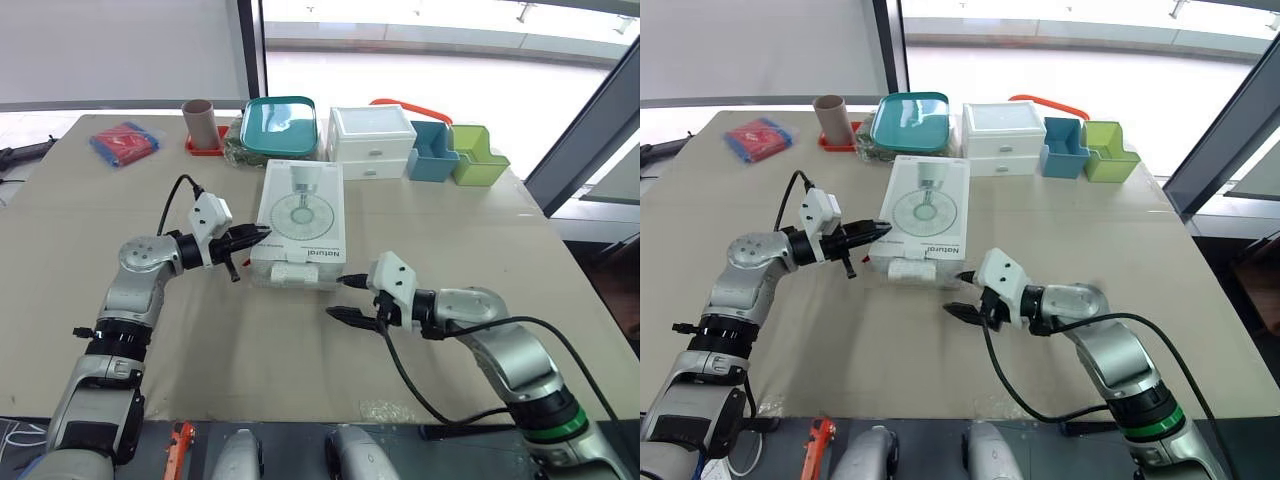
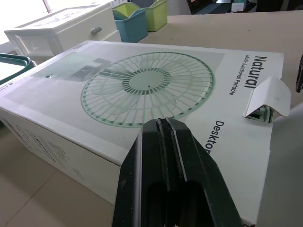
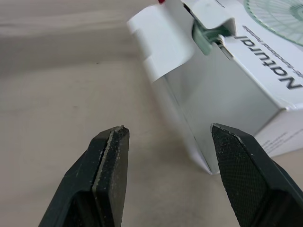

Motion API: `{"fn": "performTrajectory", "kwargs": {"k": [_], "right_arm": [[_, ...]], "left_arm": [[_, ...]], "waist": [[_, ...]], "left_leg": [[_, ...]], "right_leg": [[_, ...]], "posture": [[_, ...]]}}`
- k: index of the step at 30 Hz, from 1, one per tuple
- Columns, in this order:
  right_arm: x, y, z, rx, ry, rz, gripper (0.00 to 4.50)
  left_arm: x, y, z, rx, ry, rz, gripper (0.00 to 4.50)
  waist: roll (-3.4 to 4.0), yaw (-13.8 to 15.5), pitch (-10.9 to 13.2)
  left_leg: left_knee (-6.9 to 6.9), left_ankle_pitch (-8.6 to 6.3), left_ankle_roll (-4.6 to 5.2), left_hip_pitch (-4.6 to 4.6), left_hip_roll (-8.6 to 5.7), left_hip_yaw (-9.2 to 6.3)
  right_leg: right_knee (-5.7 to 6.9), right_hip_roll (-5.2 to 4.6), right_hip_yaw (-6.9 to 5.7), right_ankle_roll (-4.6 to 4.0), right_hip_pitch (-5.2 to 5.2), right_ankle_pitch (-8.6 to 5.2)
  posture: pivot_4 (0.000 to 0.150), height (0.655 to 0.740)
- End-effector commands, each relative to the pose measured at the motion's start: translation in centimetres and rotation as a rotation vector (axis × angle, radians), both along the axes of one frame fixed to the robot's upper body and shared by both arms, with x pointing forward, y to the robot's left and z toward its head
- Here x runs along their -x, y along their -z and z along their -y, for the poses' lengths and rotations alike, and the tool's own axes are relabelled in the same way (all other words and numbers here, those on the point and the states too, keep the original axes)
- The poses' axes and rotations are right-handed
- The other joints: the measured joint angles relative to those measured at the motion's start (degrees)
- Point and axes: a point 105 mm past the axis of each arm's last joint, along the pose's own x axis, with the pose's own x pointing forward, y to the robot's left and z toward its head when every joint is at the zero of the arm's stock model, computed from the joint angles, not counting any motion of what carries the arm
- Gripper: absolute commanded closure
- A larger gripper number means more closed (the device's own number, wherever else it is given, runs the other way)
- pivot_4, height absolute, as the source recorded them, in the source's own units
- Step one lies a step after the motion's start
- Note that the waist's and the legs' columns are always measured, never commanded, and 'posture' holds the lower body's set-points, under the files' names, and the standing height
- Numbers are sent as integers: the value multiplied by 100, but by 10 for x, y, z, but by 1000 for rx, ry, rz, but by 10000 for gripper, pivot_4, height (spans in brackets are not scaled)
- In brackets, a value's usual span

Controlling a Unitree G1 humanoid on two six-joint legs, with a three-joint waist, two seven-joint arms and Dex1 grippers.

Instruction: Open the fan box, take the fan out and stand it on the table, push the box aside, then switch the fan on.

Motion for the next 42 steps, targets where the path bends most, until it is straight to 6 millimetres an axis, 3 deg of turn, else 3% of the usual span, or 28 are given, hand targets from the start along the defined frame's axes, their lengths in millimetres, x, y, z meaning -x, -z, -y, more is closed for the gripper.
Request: {"fn": "performTrajectory", "kwargs": {"k": [1,4,16,18,22,26,32,42], "right_arm": [[24,-10,-3,-24,-103,20,14608],[30,-8,-3,-22,-117,4,14608],[34,35,1,125,-87,-59,14608],[30,29,3,102,-68,-45,14608],[22,-6,14,-2,-26,-18,14608],[23,-17,25,-8,-22,-9,14608],[4,-8,42,52,78,3,14608],[-28,4,31,79,146,62,14608]], "left_arm": [[-1,12,1,-40,1,-38,45000],[-3,11,0,-44,-1,-37,45000],[-6,10,3,-39,4,-24,45000],[-6,10,3,-40,2,-23,45000],[-7,10,3,-44,1,-20,45000],[-8,10,4,-45,2,-19,45000],[-8,10,6,-41,6,-19,45000],[-7,11,8,-29,6,-16,45000]], "waist": [[0,3,0],[0,4,0],[0,4,0],[0,5,0],[-1,6,0],[-1,8,-1],[-1,8,-1],[-1,5,-1]], "left_leg": [[0,0,0,0,0,-2],[0,0,0,-1,-1,-2],[13,0,0,0,-2,-6],[13,0,0,0,-2,-6],[15,0,0,0,-3,-6],[15,0,0,0,-3,-13],[16,0,0,0,-4,-14],[17,0,0,-1,-4,-14]], "right_leg": [[0,0,-1,0,1,0],[-1,0,-1,2,2,-1],[1,1,-2,3,8,-1],[1,1,-2,3,8,-1],[1,1,-1,4,9,-1],[1,1,-7,5,12,0],[0,1,-7,5,13,0],[1,0,-6,5,13,0]], "posture": [[1500,7400],[1500,7400],[1500,7400],[1500,7400],[1500,7400],[1500,7400],[1500,7400],[1500,7400]]}}
